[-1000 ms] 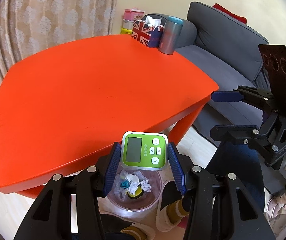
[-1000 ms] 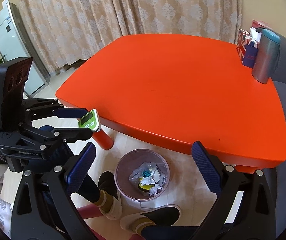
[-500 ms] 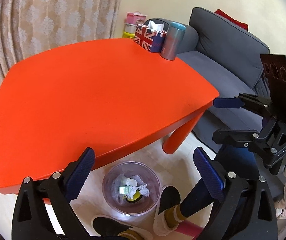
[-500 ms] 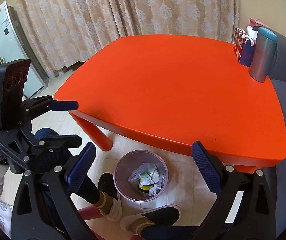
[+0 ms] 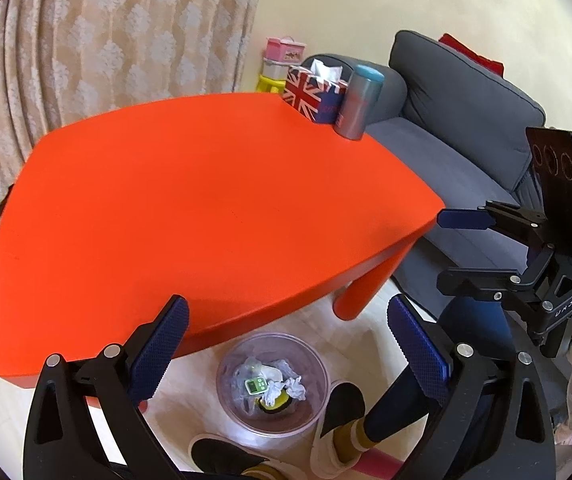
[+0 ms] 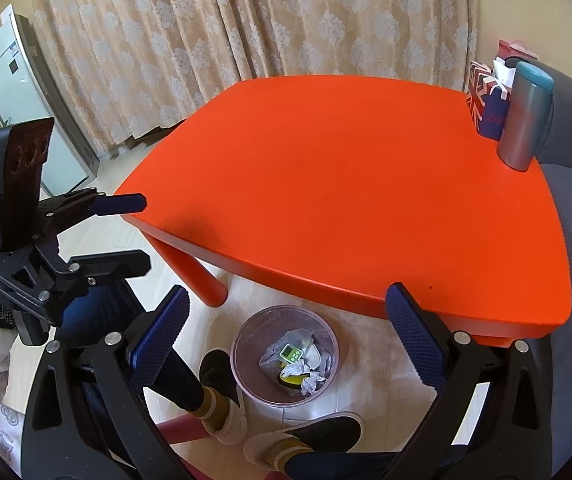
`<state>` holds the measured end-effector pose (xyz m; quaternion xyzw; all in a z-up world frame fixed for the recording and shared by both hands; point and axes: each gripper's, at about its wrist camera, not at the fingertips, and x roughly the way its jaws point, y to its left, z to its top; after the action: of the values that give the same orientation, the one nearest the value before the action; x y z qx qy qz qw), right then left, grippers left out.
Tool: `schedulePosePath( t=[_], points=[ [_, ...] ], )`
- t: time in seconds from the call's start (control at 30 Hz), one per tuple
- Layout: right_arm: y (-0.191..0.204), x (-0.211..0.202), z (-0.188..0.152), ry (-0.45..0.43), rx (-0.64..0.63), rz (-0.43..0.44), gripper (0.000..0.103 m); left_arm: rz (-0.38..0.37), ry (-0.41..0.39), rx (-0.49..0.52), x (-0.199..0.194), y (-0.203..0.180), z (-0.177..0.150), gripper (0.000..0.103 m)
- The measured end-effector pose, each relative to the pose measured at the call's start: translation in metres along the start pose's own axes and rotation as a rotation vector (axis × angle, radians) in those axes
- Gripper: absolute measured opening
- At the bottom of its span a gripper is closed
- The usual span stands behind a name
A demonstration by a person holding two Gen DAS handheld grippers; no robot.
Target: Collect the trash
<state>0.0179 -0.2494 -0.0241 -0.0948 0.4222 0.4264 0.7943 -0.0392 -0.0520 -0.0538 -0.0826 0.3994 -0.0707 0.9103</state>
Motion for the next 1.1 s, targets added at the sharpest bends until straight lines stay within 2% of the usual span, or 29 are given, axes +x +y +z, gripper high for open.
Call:
schedulePosePath(
  t=[0.27, 0.6, 0.7, 0.83, 1.03, 1.1],
  points=[
    [0.000, -0.010, 0.022, -0.027, -0.008, -0.036, 0.100, 0.042, -0.031, -0.019, -0.017, 0.013, 0.017, 0.096],
    [-0.009, -0.021, 0.070, -0.079, 0.005, -0.084, 0.100, 0.099, -0.063, -0.031, -0.031, 0.034, 0.051, 0.096],
    [-0.013, -0.021, 0.081, -0.088, 0.010, -0.089, 0.100, 0.098, -0.060, -0.038, -0.032, 0.040, 0.060, 0.096],
    [-0.015, -0.018, 0.092, -0.092, 0.007, -0.081, 0.100, 0.135, -0.059, -0.048, -0.031, 0.047, 0.068, 0.097],
    [-0.017, -0.011, 0.102, -0.091, 0.006, -0.071, 0.100, 0.132, -0.062, -0.087, -0.029, 0.059, 0.075, 0.097],
    [-0.018, -0.010, 0.104, -0.091, 0.007, -0.071, 0.100, 0.162, -0.062, -0.083, -0.029, 0.060, 0.077, 0.097]
  ],
)
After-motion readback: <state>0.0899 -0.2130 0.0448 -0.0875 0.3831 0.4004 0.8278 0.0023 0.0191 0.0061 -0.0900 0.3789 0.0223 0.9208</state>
